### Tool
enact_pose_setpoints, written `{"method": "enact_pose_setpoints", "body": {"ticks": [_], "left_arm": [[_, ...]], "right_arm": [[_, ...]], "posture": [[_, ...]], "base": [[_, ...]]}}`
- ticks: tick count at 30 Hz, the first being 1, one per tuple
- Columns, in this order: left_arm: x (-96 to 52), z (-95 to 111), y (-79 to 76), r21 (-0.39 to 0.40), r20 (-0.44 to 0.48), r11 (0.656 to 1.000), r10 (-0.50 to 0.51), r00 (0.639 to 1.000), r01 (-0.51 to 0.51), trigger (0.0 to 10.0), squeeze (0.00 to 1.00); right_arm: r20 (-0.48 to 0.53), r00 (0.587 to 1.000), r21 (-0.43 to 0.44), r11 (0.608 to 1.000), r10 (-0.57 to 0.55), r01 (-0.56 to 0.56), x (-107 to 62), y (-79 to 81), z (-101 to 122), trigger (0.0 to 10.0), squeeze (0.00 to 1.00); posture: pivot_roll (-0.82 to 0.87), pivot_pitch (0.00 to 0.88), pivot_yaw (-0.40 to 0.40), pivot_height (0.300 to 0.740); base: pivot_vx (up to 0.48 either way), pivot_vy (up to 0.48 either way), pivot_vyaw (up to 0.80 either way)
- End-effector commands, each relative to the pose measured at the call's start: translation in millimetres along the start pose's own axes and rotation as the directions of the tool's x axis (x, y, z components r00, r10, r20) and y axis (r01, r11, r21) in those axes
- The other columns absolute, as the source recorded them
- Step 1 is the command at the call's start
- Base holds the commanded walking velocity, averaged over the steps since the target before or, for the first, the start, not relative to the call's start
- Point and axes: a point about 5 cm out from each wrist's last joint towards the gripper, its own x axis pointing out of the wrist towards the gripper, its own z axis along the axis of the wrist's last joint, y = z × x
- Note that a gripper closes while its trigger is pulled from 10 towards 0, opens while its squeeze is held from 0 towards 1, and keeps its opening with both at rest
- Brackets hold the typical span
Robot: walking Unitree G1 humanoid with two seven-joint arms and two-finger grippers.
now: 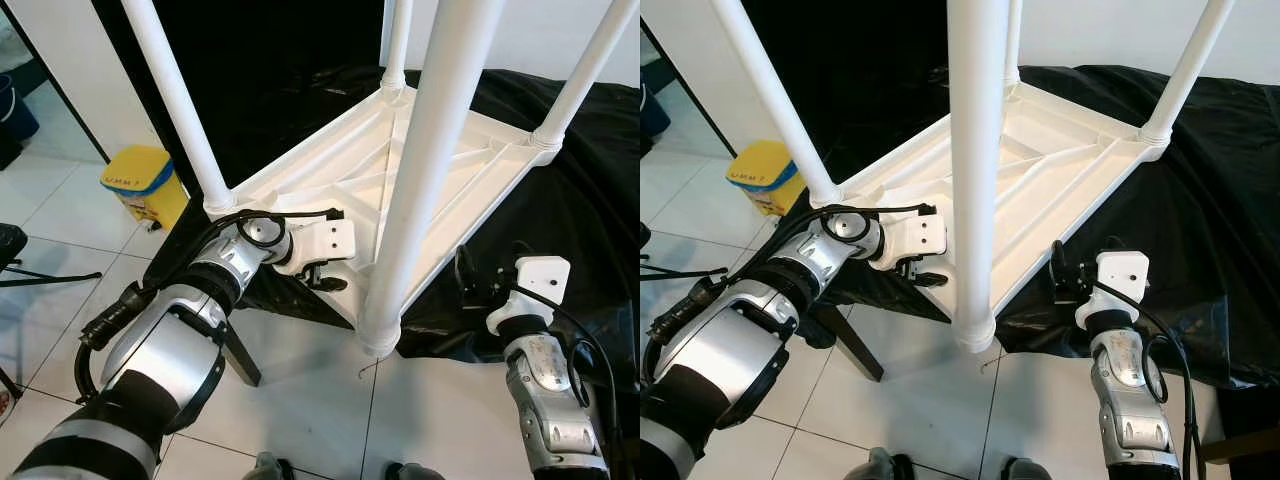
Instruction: Building children table
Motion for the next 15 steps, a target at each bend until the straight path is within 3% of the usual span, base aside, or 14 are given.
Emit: {"method": "enact_pose_setpoints", "body": {"ticks": [1,15], "left_arm": [[8.6,-39.9,-39.3,-0.1,-0.154,0.97,-0.235,0.96,0.221,10.0,0.0],[15.9,-42.2,-39.0,-0.131,-0.204,0.98,-0.173,0.964,0.148,10.0,0.0]], "right_arm": [[-0.019,1.0,0.001,1.0,-0.005,0.005,-4.2,-0.9,-2.0,10.0,0.0],[-0.037,0.999,-0.005,1.0,0.003,-0.004,-8.9,0.5,-0.5,10.0,0.0]], "posture": [[-0.08,0.17,0.089,0.74],[-0.07,0.228,0.088,0.74]], "base": [[0.0,0.0,0.0],[0.0,0.0,0.0]]}}
